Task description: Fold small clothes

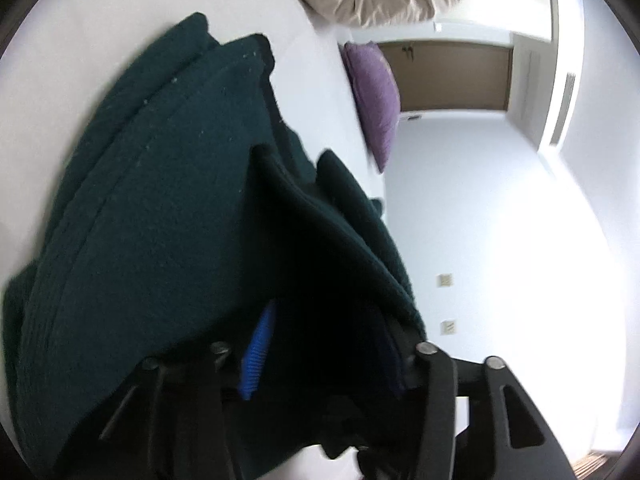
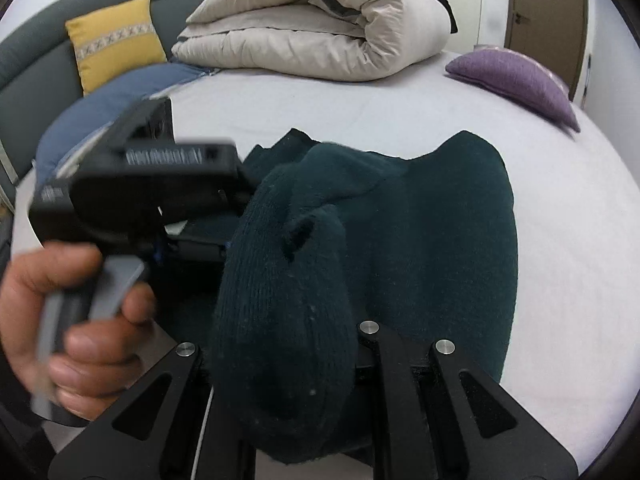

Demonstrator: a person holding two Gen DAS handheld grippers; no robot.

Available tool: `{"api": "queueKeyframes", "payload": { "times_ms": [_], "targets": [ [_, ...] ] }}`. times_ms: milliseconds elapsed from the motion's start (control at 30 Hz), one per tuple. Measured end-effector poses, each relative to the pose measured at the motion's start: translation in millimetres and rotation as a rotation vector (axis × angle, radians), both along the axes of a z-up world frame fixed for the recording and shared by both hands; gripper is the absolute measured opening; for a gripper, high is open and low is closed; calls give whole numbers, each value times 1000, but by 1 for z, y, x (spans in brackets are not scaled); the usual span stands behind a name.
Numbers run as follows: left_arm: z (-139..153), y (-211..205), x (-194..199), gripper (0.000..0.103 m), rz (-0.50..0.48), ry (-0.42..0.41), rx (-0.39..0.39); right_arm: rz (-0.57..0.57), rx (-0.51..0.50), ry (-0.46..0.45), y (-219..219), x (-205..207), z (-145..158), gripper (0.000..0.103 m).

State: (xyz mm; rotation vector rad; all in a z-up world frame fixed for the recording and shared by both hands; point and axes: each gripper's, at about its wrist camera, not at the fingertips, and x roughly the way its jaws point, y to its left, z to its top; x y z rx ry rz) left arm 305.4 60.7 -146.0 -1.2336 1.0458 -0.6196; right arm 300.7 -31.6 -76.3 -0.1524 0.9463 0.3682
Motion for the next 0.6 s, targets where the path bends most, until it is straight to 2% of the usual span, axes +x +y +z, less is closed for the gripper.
{"api": "queueKeyframes", "payload": {
  "times_ms": [67,200,267,333,367,467,533,600],
  "targets": [
    [-1,1,-5,65,21,8,-40,8,-34,-19,1,-5,2,11],
    [4,-7,-5,70,7,24,-32,25,-67,-51,2,-14,3,11],
    [7,-4,-7,73,29,24,-53,40,-102,-70,8,-21,1,11],
    [5,1,-12,82,55,19,-91,53,-130,-89,17,-20,-2,11],
    [5,1,-14,82,59,21,-100,55,-133,-89,17,-20,-2,11],
    [10,-8,-14,86,20,13,-48,60,-124,-80,14,-27,-4,11],
    [14,-21,-6,85,-24,17,-9,71,-135,-90,16,-31,-6,11],
    [16,-36,8,73,-81,13,17,88,-148,-96,21,-34,-9,11]
  ]
}}
